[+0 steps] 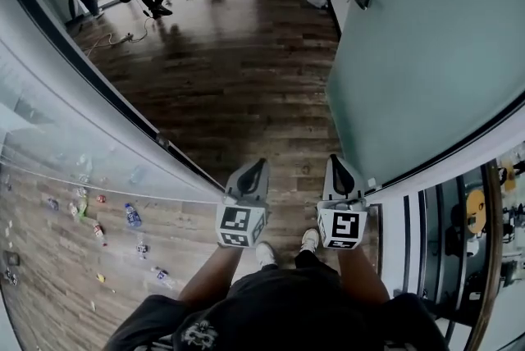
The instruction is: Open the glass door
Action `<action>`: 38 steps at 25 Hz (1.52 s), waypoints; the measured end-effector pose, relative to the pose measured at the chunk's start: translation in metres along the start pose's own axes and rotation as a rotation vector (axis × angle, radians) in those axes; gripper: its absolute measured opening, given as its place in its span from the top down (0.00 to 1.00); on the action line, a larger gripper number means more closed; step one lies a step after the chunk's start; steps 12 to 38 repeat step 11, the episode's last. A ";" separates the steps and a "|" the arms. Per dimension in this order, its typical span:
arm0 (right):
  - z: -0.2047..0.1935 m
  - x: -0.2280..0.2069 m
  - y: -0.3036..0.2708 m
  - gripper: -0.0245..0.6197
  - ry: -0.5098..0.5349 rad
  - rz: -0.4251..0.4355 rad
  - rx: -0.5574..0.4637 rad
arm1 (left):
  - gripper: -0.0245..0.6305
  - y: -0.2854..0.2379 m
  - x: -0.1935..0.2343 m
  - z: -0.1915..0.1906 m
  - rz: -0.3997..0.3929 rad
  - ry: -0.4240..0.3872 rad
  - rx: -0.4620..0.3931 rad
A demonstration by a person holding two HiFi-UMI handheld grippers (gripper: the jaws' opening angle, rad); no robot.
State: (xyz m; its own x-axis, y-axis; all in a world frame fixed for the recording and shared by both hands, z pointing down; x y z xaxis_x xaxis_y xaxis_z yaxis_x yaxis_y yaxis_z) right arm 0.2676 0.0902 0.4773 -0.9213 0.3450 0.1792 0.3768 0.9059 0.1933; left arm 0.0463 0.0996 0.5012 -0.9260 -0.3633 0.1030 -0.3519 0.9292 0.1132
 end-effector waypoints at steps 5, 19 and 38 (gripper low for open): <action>0.010 0.012 0.001 0.94 0.005 0.015 -0.013 | 0.95 0.008 0.002 0.008 -0.008 -0.001 -0.026; 0.015 0.024 0.003 0.94 0.017 0.025 -0.010 | 0.95 0.018 0.009 0.016 -0.006 0.000 -0.037; 0.015 0.024 0.003 0.94 0.017 0.025 -0.010 | 0.95 0.018 0.009 0.016 -0.006 0.000 -0.037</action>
Point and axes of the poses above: the fingertips, and each gripper's own axes: y backward along the fingers, x to its left, z out of its top, the point moved 10 cm from there along y, backward along the fingers, and after that the axes turned 12 degrees about -x, right-handed, at the moved point
